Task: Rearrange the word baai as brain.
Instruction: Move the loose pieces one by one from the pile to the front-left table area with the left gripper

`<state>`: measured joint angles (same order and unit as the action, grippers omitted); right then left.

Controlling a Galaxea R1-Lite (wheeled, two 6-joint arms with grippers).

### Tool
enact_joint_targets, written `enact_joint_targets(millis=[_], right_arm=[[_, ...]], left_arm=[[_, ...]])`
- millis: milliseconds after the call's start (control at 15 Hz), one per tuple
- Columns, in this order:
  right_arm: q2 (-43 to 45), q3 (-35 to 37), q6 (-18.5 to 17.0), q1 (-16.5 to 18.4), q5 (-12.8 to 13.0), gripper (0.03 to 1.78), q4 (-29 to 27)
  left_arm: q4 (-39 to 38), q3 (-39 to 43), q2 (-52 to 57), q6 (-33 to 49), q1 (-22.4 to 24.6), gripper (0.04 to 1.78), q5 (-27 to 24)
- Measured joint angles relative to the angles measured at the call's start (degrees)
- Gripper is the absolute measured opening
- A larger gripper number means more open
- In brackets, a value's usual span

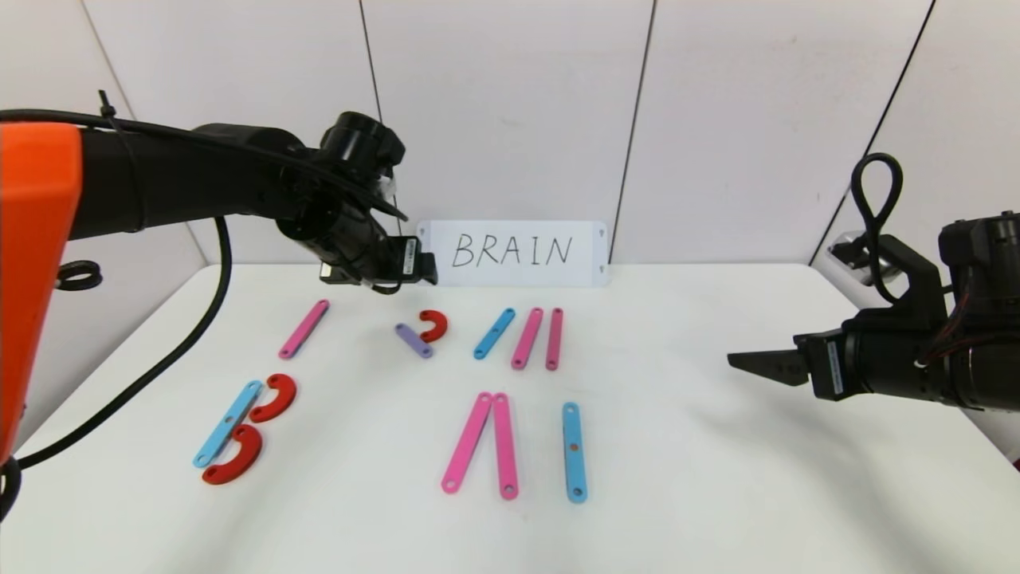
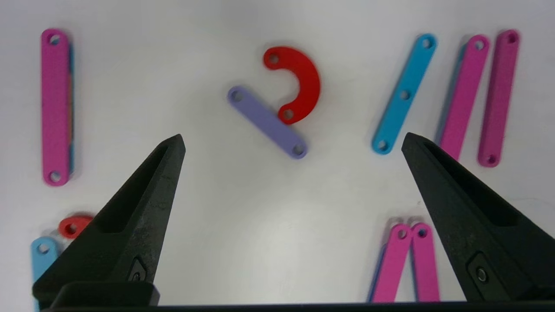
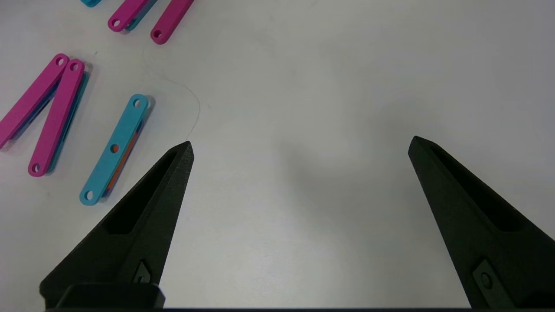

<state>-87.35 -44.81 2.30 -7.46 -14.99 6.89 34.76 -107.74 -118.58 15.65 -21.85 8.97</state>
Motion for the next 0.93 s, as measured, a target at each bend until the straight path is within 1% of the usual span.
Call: enact_joint_targets(millis=[133, 200, 333, 533, 733, 933], right_arm=[[-0.1, 0.0, 0.0, -0.2, 0.1, 1.73, 0.0], [-0.1, 0.0, 0.0, -0.2, 0.1, 1.73, 0.0], [-0.2, 0.0, 0.0, -0.3, 0.1, 1.73, 0.0], [-0.2, 0.2, 0.0, -0.5, 0.0, 1.73, 0.0], [-0.2, 0.5, 0.0, -0.5, 0.1, 1.73, 0.0], [-0.2, 0.7, 0.1, -0.7, 0.1, 1.73, 0.0]], left_arm=[[0.9, 3.4, 2.0, -3.2, 2.2, 1.75, -1.2], [1.1, 4.9, 2.9, -5.4, 3.9, 1.75, -3.0], [1.1, 6.1, 3.8, -8.2, 7.2, 1.75, -4.8], [1.0, 6.5, 3.8, -11.5, 12.3, 1.75, -5.1], [0.9, 6.2, 2.1, -14.4, 16.4, 1.75, -5.2], [1.0, 4.4, -0.6, -17.2, 19.4, 1.75, -7.7]])
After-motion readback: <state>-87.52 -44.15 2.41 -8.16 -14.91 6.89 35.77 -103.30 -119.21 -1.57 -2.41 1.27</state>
